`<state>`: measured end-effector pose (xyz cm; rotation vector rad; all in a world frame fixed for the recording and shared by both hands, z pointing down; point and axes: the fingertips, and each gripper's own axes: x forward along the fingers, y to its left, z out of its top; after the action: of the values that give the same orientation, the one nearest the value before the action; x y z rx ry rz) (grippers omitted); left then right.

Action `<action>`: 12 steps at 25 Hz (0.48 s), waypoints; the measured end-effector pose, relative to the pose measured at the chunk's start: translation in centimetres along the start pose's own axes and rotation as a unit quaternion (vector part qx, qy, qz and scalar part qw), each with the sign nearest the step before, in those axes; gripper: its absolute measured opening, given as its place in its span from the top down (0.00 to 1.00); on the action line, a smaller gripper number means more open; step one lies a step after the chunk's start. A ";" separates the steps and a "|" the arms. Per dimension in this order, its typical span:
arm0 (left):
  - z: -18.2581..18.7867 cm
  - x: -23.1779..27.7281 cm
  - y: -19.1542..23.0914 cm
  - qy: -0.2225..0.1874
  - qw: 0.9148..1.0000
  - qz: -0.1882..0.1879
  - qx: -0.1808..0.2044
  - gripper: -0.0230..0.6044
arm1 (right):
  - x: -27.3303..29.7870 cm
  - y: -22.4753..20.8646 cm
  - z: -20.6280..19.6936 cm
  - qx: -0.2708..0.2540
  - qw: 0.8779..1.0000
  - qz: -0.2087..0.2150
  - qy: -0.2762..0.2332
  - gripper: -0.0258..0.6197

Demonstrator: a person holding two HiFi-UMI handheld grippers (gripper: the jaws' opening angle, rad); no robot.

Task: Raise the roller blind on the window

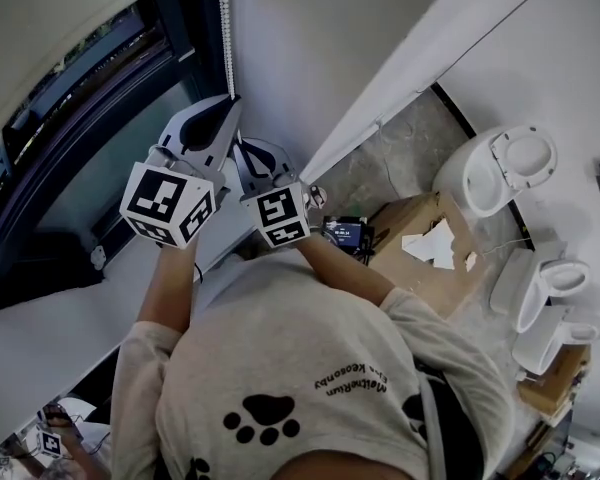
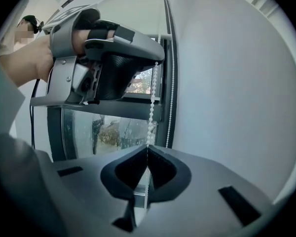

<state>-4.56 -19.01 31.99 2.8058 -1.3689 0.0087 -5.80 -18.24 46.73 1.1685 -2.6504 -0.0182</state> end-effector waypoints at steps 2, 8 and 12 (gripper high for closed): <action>-1.0 -0.1 0.0 0.003 1.000 0.005 -0.012 0.95 | 0.0 0.1 -1.0 -0.005 1.000 0.003 0.007 0.95; -2.6 -0.4 -0.4 -0.008 0.999 0.019 -0.034 0.95 | -0.1 0.0 -2.8 -0.017 1.000 0.013 0.022 0.95; -3.7 -0.3 -0.6 -0.001 0.999 0.026 -0.036 0.95 | -0.1 0.1 -3.8 -0.019 0.999 0.024 0.033 0.95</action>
<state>-4.27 -18.39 35.63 2.7115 -1.4132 -0.0435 -4.91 -17.77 50.42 1.0736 -2.6087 -0.0207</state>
